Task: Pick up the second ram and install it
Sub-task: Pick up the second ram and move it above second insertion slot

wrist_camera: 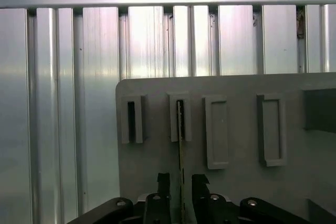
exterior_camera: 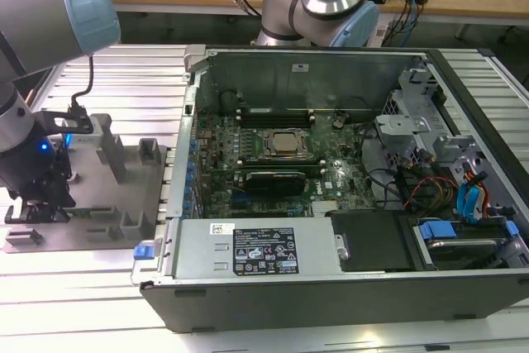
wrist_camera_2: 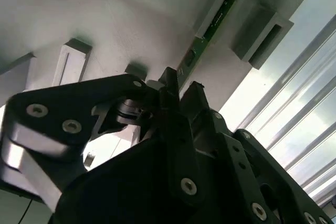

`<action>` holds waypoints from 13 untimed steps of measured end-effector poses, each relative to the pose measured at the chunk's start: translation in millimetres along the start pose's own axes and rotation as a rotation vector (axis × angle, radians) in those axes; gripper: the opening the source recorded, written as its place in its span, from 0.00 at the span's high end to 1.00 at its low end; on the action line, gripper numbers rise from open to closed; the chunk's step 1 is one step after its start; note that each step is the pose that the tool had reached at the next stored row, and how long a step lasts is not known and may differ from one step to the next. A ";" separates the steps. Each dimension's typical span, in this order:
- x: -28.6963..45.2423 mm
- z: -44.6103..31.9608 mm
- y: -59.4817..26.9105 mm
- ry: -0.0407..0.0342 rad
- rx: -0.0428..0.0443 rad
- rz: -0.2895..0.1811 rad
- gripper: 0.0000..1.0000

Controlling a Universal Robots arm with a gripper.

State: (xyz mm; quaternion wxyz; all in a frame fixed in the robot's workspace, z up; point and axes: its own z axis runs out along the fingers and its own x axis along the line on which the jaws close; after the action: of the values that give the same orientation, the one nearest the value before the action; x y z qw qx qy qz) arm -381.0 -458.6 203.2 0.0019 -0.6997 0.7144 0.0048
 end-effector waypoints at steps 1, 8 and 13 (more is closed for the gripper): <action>0.0 0.0 0.0 0.0000 0.0000 0.000 0.75; 0.0 0.3 0.0 0.0000 0.0000 0.000 0.89; 0.0 0.4 0.0 0.0000 0.0000 0.000 0.89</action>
State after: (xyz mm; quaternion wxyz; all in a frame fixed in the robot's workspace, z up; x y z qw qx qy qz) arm -381.0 -458.6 202.8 0.0019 -0.6997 0.7144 0.0048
